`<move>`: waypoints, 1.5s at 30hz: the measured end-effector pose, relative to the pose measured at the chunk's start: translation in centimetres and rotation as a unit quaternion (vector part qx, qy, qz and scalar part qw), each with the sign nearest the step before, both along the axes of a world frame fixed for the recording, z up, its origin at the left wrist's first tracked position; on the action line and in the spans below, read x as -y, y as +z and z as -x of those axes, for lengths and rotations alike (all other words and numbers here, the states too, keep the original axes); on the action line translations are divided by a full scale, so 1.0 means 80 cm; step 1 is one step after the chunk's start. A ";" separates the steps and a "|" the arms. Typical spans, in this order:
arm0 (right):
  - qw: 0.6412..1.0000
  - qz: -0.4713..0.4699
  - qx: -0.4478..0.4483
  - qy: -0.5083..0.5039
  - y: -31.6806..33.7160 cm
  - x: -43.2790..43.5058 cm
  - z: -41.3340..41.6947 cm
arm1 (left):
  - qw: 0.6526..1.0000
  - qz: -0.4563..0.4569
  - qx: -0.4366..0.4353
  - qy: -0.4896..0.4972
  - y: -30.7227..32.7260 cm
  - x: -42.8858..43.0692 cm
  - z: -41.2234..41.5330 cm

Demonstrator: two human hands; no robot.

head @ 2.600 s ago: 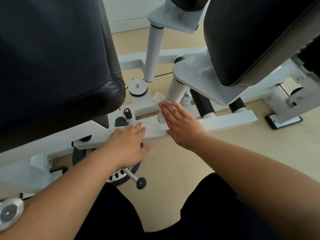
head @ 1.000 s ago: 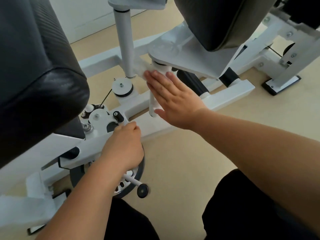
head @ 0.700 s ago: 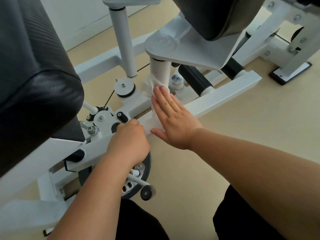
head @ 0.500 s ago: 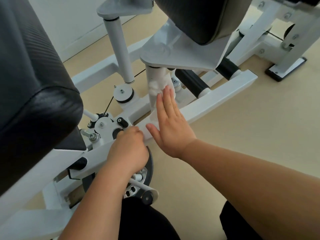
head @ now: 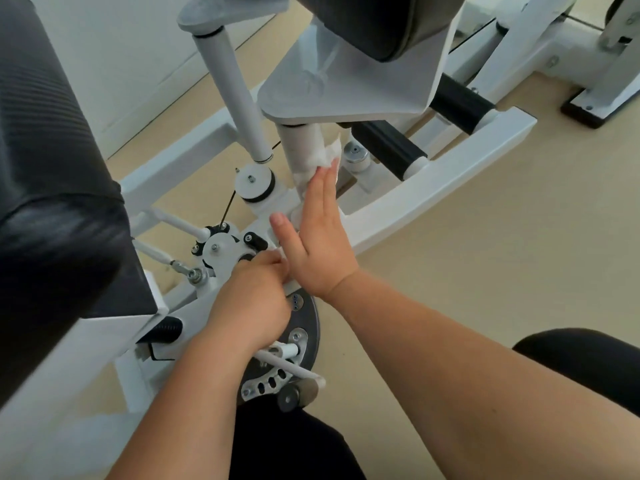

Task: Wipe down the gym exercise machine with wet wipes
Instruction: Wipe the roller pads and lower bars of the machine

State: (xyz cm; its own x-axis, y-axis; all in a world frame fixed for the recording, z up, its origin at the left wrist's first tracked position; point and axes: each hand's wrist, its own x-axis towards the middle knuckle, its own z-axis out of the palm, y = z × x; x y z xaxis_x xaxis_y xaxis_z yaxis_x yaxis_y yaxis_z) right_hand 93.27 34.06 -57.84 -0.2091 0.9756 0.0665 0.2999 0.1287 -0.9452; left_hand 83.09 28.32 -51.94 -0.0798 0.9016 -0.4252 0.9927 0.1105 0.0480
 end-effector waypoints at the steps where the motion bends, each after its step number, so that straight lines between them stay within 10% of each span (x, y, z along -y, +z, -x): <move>1: 1.000 -0.014 -0.011 -0.013 0.012 -0.004 0.003 | 1.000 0.004 -0.001 0.006 0.001 0.001 -0.001; 15: 0.992 -0.046 0.108 0.038 -0.009 -0.006 -0.017 | 1.000 -0.007 -0.007 0.000 -0.007 0.007 -0.002; 28: 0.844 -0.082 0.475 0.235 -0.015 0.016 -0.087 | 1.000 0.009 -0.001 0.017 0.005 0.033 0.012; 35: 0.838 -0.130 0.494 0.191 -0.013 0.023 -0.086 | 0.994 -0.031 -0.063 0.078 0.009 0.080 0.038; 45: 0.754 -0.248 0.431 0.429 -0.012 0.061 0.011 | 0.974 -0.089 -0.092 0.189 -0.001 0.161 0.057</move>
State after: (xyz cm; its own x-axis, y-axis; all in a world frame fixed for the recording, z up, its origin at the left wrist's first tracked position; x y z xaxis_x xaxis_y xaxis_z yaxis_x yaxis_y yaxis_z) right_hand 92.38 29.16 -58.82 -0.9233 0.3567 -0.1423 0.3807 0.8987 -0.2176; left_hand 78.57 15.45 -52.04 -0.4795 0.8514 -0.2124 0.8767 0.4751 -0.0748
